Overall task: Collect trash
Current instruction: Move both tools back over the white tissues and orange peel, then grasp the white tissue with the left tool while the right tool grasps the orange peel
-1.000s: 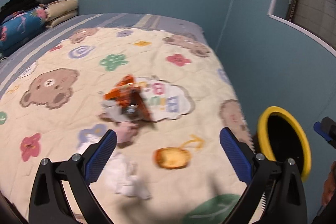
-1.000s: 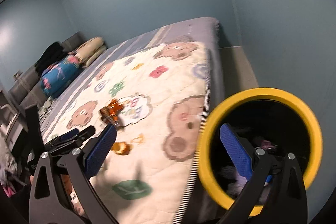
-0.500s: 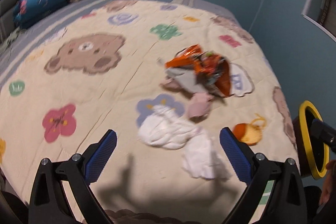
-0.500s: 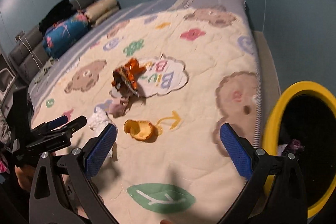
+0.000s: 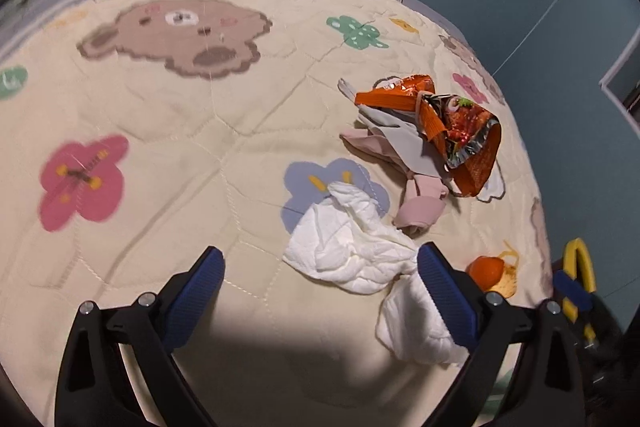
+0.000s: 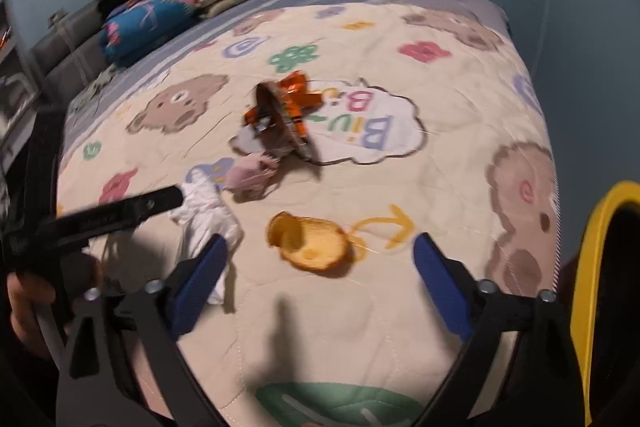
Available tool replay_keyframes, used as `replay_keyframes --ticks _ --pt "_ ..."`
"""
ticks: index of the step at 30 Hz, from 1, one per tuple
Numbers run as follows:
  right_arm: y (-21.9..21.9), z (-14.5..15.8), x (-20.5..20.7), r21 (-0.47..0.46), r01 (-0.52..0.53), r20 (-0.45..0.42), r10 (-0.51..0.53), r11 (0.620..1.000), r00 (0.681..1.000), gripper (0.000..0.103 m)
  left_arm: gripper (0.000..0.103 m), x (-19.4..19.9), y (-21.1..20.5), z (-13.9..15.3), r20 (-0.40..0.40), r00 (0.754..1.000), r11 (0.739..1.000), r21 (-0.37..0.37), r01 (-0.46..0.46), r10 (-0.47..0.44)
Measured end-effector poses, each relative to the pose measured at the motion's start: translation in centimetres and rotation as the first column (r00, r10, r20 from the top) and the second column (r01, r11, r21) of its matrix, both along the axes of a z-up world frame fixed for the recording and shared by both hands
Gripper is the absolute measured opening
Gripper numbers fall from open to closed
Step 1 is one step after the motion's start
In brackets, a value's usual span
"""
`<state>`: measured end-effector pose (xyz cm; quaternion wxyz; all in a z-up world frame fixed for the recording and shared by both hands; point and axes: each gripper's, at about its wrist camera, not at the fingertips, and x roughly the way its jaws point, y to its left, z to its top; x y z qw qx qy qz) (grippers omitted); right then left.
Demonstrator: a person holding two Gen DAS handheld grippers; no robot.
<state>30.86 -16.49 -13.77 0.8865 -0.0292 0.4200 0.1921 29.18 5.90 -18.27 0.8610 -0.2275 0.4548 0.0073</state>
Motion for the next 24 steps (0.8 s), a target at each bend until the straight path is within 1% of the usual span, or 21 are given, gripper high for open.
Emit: replay_keyframes --ticks 1,4,6,8,10,13,14,15,16,18,19,20,21,24 --pt "0.4 -0.4 0.2 -0.005 -0.014 -0.011 0.014 1.000 1.000 0.082 0.091 0.1 0.2 -0.2 -0.002 1.000 1.000 -0.026 -0.008 0.008" --pt "0.9 -1.8 0.9 -0.024 -0.016 -0.041 0.015 1.000 0.999 0.077 0.090 0.3 0.4 -0.6 0.001 1.000 0.998 -0.065 -0.020 0.020" --pt "1.3 -2.5 1.3 -0.028 -0.028 -0.059 0.026 0.999 0.998 0.070 0.086 0.2 0.4 -0.7 0.004 1.000 0.996 -0.084 -0.013 0.013" --pt "2.0 -2.8 1.3 -0.052 -0.037 -0.052 0.034 0.998 0.998 0.069 0.084 0.2 0.2 -0.7 0.006 1.000 0.995 -0.098 -0.002 0.003" --pt "2.5 -3.1 1.7 -0.067 -0.037 -0.047 0.034 0.997 0.998 0.066 0.079 0.2 -0.2 -1.0 0.004 1.000 0.996 -0.094 0.009 -0.008" --pt "2.8 -3.6 2.7 -0.083 -0.021 -0.063 0.016 0.996 0.998 0.057 0.069 0.3 -1.2 -1.3 -0.003 0.999 0.997 -0.069 0.034 -0.035" --pt "2.8 -3.9 3.0 -0.085 -0.015 -0.072 0.009 0.996 0.997 0.052 0.060 0.3 -1.4 -1.3 -0.001 0.999 0.997 -0.064 0.042 -0.043" --pt "2.7 -4.2 3.4 -0.076 -0.009 -0.090 0.003 0.997 0.996 0.049 0.051 0.3 -1.6 -1.3 0.000 0.998 0.997 -0.062 0.055 -0.055" --pt "2.5 -4.5 3.6 -0.066 0.004 -0.108 -0.011 0.998 0.994 0.047 0.048 0.3 -2.0 -1.4 -0.001 0.998 0.996 -0.058 0.066 -0.066" --pt "2.1 -4.6 4.1 -0.039 0.025 -0.130 -0.030 0.999 0.991 0.042 0.033 0.3 -2.4 -1.4 0.001 0.996 0.995 -0.044 0.085 -0.085" --pt "1.9 -4.5 4.2 -0.025 0.031 -0.138 -0.035 0.999 0.990 0.039 0.029 0.3 -2.8 -1.3 0.005 0.995 0.994 -0.031 0.101 -0.101" --pt "1.7 -4.3 4.3 -0.017 0.038 -0.140 -0.040 0.999 0.989 0.034 0.023 0.2 -2.9 -1.2 0.010 0.994 0.994 -0.018 0.110 -0.110" --pt "1.5 -4.1 4.3 -0.011 0.042 -0.138 -0.043 0.999 0.989 0.027 0.019 0.1 -3.3 -1.1 0.019 0.993 0.993 0.006 0.121 -0.121" --pt "1.0 -3.8 4.4 0.014 0.056 -0.150 -0.053 0.998 0.987 0.023 0.015 -0.1 -3.9 -0.9 0.030 0.989 0.988 0.053 0.143 -0.144"
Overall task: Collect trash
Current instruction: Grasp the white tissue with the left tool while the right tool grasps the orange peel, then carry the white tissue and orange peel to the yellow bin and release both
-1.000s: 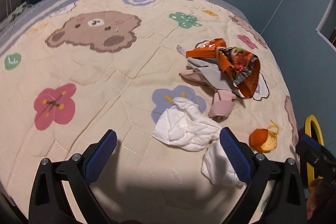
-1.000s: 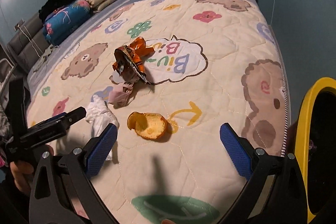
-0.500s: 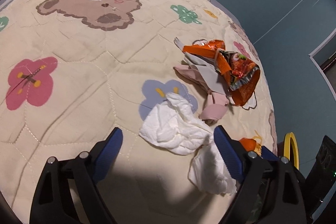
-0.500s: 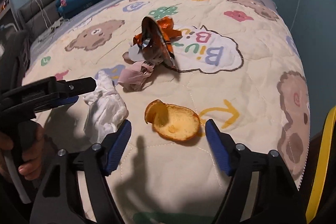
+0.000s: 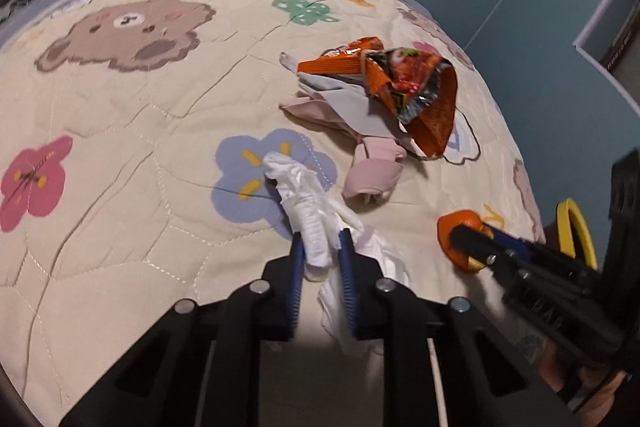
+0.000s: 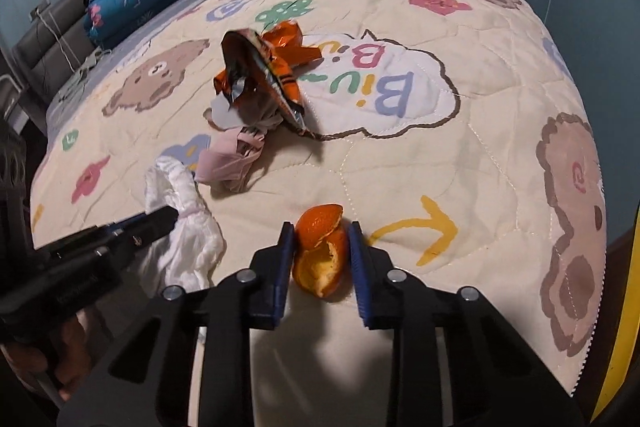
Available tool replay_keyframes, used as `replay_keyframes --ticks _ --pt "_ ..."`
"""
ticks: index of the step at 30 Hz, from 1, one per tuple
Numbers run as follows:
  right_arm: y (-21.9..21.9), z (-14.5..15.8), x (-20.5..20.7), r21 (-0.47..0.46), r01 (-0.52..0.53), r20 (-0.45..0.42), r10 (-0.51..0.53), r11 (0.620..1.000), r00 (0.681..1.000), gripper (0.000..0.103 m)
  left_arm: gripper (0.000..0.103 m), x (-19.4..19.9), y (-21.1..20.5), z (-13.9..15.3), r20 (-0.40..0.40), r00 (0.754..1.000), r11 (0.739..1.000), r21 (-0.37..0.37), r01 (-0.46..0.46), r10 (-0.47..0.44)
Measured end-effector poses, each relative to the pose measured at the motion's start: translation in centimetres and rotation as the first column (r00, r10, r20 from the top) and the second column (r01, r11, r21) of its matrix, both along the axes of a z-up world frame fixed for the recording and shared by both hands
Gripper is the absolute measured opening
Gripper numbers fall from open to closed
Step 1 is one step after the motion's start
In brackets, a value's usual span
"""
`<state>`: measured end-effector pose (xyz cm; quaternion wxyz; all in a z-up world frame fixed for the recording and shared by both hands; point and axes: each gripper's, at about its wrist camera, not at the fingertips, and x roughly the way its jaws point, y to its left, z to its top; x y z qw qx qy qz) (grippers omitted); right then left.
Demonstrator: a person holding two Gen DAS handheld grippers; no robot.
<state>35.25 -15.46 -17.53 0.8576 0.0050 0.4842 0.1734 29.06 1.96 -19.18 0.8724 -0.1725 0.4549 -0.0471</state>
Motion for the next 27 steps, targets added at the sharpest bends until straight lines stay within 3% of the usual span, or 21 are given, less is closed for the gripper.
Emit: replay_keyframes --ticks 10,19,27 --pt "-3.7 3.4 -0.5 0.153 0.058 0.046 -0.066 0.987 0.997 0.019 0.013 -1.0 -0.3 1.5 0.033 0.999 0.999 0.009 0.031 -0.031" --pt "-7.4 6.4 -2.3 0.278 0.091 0.093 -0.121 0.956 0.988 0.019 0.013 -3.9 -0.9 5.6 0.174 0.983 0.998 0.041 0.055 -0.062" --pt "-9.8 8.6 -5.4 0.329 0.086 0.103 -0.126 0.940 0.987 0.019 0.013 -5.8 -1.7 10.4 0.294 0.953 0.991 0.127 0.041 -0.077"
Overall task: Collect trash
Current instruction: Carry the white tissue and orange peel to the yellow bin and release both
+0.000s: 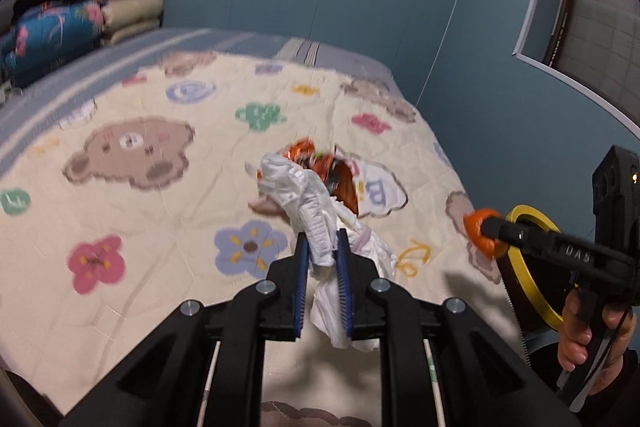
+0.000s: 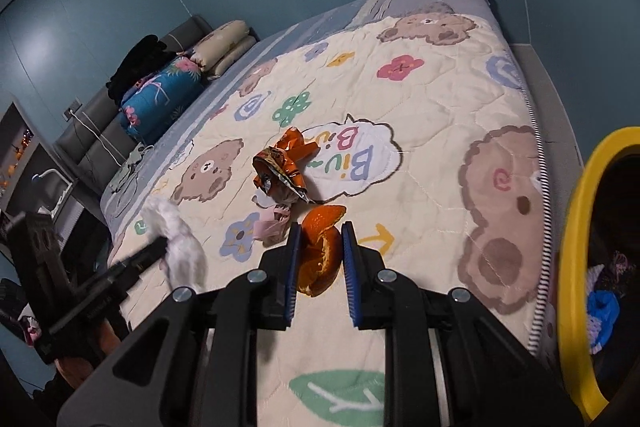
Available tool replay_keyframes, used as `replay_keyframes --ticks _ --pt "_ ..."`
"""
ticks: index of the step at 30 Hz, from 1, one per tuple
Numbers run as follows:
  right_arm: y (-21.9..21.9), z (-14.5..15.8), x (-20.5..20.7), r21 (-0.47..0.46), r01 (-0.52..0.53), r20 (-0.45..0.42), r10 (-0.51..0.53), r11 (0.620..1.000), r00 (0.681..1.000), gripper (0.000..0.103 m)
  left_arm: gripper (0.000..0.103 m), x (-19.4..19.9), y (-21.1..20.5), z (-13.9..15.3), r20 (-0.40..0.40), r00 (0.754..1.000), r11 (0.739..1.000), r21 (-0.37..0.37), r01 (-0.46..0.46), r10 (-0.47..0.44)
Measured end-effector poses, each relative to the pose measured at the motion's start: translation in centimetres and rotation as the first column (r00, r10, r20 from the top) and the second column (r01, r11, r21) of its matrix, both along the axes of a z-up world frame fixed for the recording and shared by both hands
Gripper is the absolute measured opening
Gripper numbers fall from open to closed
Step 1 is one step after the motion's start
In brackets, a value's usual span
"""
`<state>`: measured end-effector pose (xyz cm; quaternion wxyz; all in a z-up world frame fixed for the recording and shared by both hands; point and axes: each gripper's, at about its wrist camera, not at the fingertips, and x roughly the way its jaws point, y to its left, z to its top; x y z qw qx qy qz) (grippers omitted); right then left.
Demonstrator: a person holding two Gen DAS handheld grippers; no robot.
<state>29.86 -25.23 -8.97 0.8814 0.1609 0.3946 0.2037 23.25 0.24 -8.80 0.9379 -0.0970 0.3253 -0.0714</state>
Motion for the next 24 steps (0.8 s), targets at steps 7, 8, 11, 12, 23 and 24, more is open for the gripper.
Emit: replay_keyframes --ticks 7,8,11,12,23,24 --pt "-2.5 3.2 -2.9 0.015 0.006 0.038 -0.007 1.000 0.999 0.019 0.013 -2.1 -0.9 3.9 0.092 0.996 1.000 0.026 -0.007 0.004" --pt "-2.8 3.6 -3.3 0.015 0.008 0.047 -0.009 1.000 0.999 0.019 0.013 -2.5 -1.2 4.6 0.109 0.994 0.999 0.036 -0.008 0.004" --pt "-4.1 5.4 -4.6 0.007 0.023 0.077 -0.024 1.000 0.997 0.019 0.013 -3.5 -2.4 6.3 0.154 0.988 0.998 0.060 -0.003 -0.006" --pt "-4.5 5.8 -4.9 0.010 0.028 0.084 -0.029 1.000 0.996 0.019 0.013 -3.8 -2.9 6.9 0.166 0.986 0.998 0.063 0.007 -0.017" --pt "-10.6 9.6 -7.3 0.024 0.121 0.168 -0.123 0.992 0.978 0.019 0.013 -5.7 -9.2 11.9 0.289 0.945 0.986 0.112 0.127 -0.154" --pt "-11.2 9.7 -7.4 0.030 0.130 0.170 -0.133 0.991 0.976 0.019 0.013 -5.8 -9.7 12.1 0.297 0.941 0.985 0.114 0.133 -0.162"
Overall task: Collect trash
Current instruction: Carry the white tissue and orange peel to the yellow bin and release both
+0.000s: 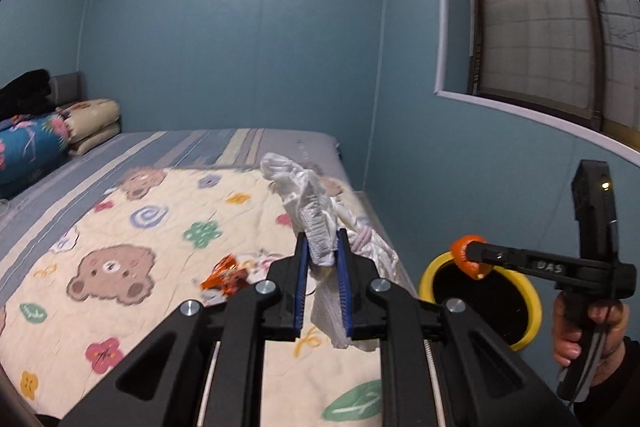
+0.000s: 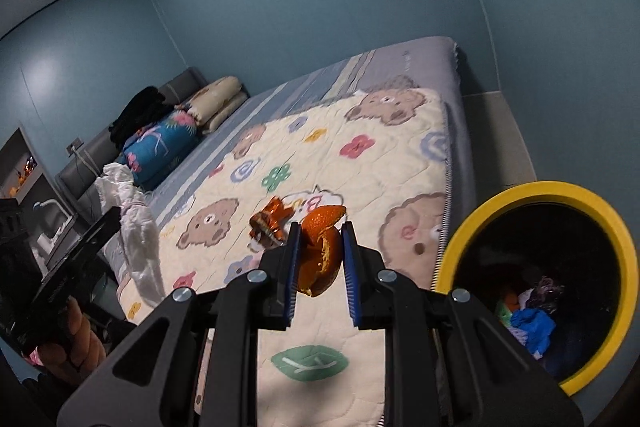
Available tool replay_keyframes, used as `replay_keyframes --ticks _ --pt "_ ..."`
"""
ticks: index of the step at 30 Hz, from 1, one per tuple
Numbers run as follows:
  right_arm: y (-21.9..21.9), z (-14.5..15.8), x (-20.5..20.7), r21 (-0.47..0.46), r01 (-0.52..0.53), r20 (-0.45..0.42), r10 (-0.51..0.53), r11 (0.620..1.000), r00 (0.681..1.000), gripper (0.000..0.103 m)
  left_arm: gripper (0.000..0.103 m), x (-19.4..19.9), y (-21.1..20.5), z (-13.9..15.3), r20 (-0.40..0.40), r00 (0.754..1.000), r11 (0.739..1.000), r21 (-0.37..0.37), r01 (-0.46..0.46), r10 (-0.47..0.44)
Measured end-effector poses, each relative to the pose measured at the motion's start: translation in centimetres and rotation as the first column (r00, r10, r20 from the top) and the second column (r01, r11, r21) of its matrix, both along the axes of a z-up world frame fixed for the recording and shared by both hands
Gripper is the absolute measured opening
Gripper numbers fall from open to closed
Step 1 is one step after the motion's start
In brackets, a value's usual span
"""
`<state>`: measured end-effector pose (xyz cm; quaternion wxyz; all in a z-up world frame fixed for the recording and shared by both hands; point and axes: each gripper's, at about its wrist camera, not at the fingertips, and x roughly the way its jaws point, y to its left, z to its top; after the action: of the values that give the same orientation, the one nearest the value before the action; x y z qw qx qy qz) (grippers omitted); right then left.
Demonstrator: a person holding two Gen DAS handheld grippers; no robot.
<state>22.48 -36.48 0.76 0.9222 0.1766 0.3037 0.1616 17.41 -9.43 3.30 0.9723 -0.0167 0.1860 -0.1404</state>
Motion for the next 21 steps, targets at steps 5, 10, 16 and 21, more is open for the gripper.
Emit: replay_keyframes --ticks 5,10,16,21 --pt "-2.5 0.7 -0.6 0.017 0.040 0.028 -0.040 0.999 0.999 0.019 0.013 -0.2 -2.7 1.3 0.044 0.998 0.999 0.012 0.048 -0.048" --pt "-5.0 1.1 -0.9 0.018 0.092 0.056 -0.093 0.996 0.994 0.019 0.013 0.2 -5.8 2.1 0.082 0.992 0.995 0.041 0.094 -0.098" --pt "-8.2 1.4 -0.1 0.042 0.151 0.066 -0.153 0.988 0.986 0.019 0.013 1.7 -9.0 2.5 0.093 0.986 0.989 0.063 0.133 -0.139" --pt "-10.7 2.3 -0.3 0.043 0.201 0.098 -0.204 0.979 0.974 0.019 0.013 2.3 -11.7 2.7 0.098 0.979 0.983 0.064 0.171 -0.176"
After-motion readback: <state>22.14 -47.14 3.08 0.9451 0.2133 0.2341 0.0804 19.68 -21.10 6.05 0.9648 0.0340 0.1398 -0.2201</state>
